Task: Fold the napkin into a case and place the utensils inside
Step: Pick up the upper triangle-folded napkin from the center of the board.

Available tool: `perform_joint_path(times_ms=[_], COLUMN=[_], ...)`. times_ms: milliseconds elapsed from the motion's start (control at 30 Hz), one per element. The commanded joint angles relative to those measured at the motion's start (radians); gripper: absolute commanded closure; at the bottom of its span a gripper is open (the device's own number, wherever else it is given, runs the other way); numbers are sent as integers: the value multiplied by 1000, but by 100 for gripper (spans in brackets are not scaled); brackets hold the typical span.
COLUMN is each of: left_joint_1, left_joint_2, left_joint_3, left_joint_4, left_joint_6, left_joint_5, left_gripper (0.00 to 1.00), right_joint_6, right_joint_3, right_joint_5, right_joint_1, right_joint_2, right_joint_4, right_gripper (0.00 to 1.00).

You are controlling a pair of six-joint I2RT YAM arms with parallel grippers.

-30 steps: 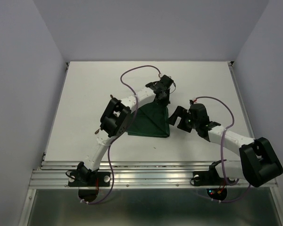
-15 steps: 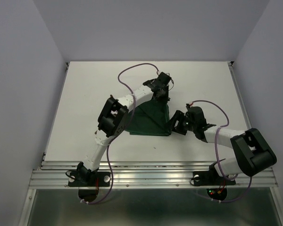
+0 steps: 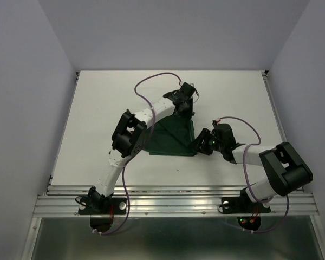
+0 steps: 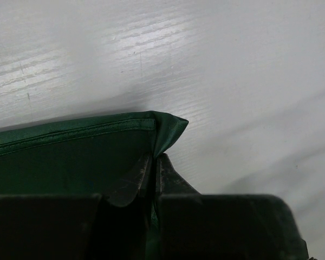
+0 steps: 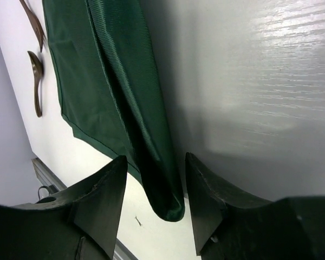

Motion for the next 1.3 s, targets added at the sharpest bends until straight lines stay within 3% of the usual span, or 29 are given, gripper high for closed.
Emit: perform_joint_path(times_ms=[0,133,267,333,467,833,1033,1267], left_joint_1=[9,12,15,18,29,78,113,150], left_joint_2=[-101,-104,-107,-109,-122,-243,-342,-435], left_joint_3=[-22,-28,-31,-31,-28,38,70,64], left_joint_4=[22,23,23,22,20,-20,17,72], left_joint_6=[2,2,1,-1,1,7,-11,-24], left_joint_5=[12,12,10,12,13,-33,-18,-24], left_gripper=[100,100,100,100,100,100,100,100], right_joint_6=[-8,-9,-11,-15,-32,-185,-299,-403], right_joint_3=[19,33,36,47,87,326,511,691], right_joint_5=[17,4,6,23,162,284,342,230], right_joint_1=[7,7,7,7,7,7,7,18], right_joint_2=[35,46,41,31,-20,-209,-215,-146], right_joint_4=[44,47,38,5,-123,-425,-522,-588], right_gripper=[48,60,82,88,99,99,99,99])
